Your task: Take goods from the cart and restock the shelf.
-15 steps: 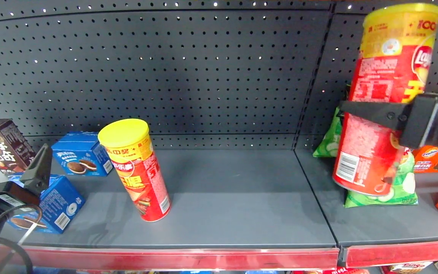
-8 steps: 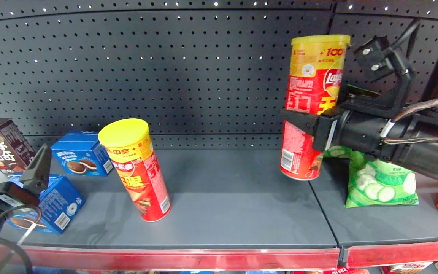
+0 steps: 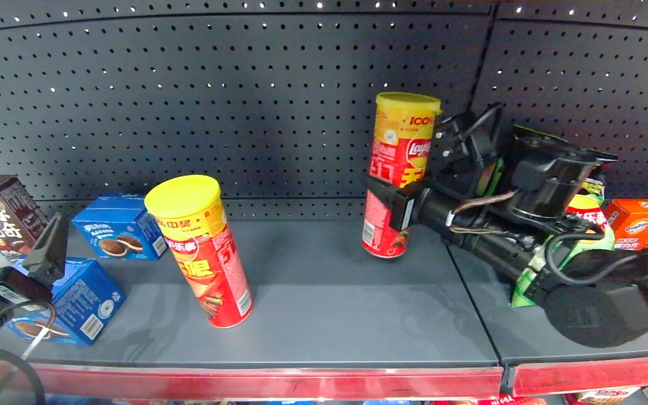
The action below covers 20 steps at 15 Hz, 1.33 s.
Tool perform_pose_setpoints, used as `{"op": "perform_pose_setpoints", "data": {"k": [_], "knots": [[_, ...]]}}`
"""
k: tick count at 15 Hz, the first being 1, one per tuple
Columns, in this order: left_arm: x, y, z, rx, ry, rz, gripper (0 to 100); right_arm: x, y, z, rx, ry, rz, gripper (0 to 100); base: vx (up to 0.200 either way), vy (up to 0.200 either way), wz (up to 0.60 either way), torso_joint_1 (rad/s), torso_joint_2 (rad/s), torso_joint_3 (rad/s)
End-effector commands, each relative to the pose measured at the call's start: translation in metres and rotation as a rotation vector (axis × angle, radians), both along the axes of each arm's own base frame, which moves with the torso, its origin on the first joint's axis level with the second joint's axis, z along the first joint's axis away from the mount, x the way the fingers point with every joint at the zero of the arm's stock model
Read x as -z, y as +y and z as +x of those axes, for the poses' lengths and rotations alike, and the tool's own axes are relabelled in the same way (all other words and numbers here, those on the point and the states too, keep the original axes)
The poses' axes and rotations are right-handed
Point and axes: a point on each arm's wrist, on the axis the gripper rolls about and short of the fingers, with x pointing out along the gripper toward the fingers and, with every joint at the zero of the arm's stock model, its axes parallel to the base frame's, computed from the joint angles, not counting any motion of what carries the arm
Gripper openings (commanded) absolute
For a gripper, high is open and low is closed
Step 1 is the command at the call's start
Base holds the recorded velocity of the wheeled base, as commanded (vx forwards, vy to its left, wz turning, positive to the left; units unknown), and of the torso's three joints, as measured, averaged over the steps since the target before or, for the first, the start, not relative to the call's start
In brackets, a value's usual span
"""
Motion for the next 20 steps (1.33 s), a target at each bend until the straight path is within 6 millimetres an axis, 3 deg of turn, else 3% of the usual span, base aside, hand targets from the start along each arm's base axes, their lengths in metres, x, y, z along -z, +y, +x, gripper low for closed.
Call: {"op": "perform_pose_setpoints", "data": {"k": [1,12,20], "knots": [[0.001,0.002,0.0,-0.014,0.004,0.001,100,0.039,0.018,0.026,-0.002,0.053,-0.04,0,0.0,0.0,0.0,0.0,0.0,0.0],[0.004,0.006,-0.001,-0.042,0.02,0.009,100,0.074,0.066,0.043,-0.022,0.036,-0.024,0,0.0,0.0,0.0,0.0,0.0,0.0],[0.006,0.006,-0.003,-0.043,0.027,0.01,100,0.074,0.083,0.05,0.058,0.011,-0.058,0,0.0,0.0,0.0,0.0,0.0,0.0]]}}
